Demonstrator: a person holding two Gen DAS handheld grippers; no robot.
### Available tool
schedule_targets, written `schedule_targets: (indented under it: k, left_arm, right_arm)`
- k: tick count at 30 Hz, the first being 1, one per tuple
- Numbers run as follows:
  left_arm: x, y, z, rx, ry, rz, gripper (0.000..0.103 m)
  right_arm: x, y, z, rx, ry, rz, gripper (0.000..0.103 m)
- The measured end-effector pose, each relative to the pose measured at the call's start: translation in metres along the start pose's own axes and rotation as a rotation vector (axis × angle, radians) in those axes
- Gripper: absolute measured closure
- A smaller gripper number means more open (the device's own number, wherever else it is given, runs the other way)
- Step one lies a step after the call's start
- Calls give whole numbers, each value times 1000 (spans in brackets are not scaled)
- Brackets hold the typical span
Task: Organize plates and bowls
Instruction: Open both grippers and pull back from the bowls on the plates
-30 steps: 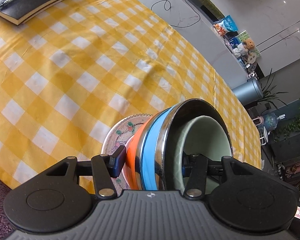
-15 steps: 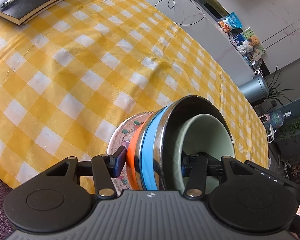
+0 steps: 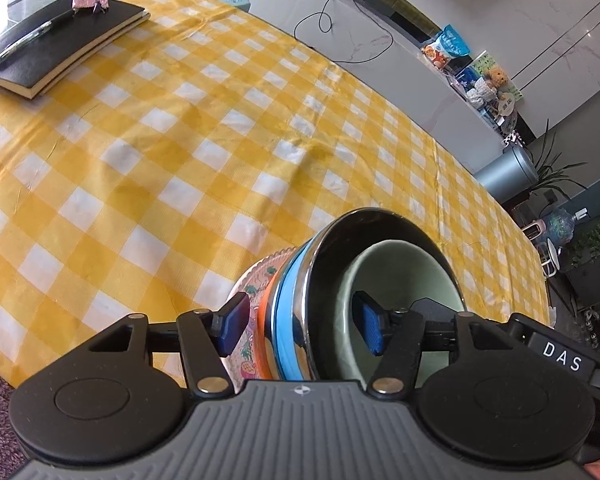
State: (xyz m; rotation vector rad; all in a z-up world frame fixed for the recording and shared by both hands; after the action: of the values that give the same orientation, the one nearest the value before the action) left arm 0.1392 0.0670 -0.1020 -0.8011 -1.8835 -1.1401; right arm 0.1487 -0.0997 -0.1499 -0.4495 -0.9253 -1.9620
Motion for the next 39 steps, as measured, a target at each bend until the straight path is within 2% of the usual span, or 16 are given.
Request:
schedule_targets:
  k: [5,8,15,21,28,31,33,35,39]
  left_arm:
    - [18,5,-4,-39,-6,-71,32]
    - [35,9,-9,-86,2,-150,32]
    - [90,6,-31,-280,-14,-342,33]
    - [128,-14,-39,-414,50,-481,34]
    - [145,-43,-40,-536,124,-545,34]
    - [148,-52,-38,-539,179,-557,33]
    - [149,-59,-37,-535,181,-558,30]
    - [147,-64,-34,-528,183,-548,23]
    - [134,-77,-22,-496,217,-512,21]
  right_arm:
    - [10,3,8,89,-40,-43,43]
    - [19,4,13,133,-41,-75,43]
    - [49,-2,30,306,-80,-141,43]
    - [79,-17,35,411,-112,-167,43]
    - [108,-45,41,496,-152,-196,43]
    - [117,-58,45,517,-174,-219,43]
    - [121,-67,48,539,-196,-241,41]
    - [123,-74,47,558,-206,-255,40]
    - [120,-88,39,532,-214,-240,40]
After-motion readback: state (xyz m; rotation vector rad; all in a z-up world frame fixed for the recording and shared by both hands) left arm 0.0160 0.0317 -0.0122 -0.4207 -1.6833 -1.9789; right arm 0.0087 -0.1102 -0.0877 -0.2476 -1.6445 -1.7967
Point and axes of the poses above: each gripper's, at about its wrist camera, not at the fingertips, and x roughly against the way its jaws point, z to its left, y to its top, the point moved 7 cm from there along -x, roughly the way its jaws point, and after that the axes turned 12 degrees about y, right-handed, at the moved point
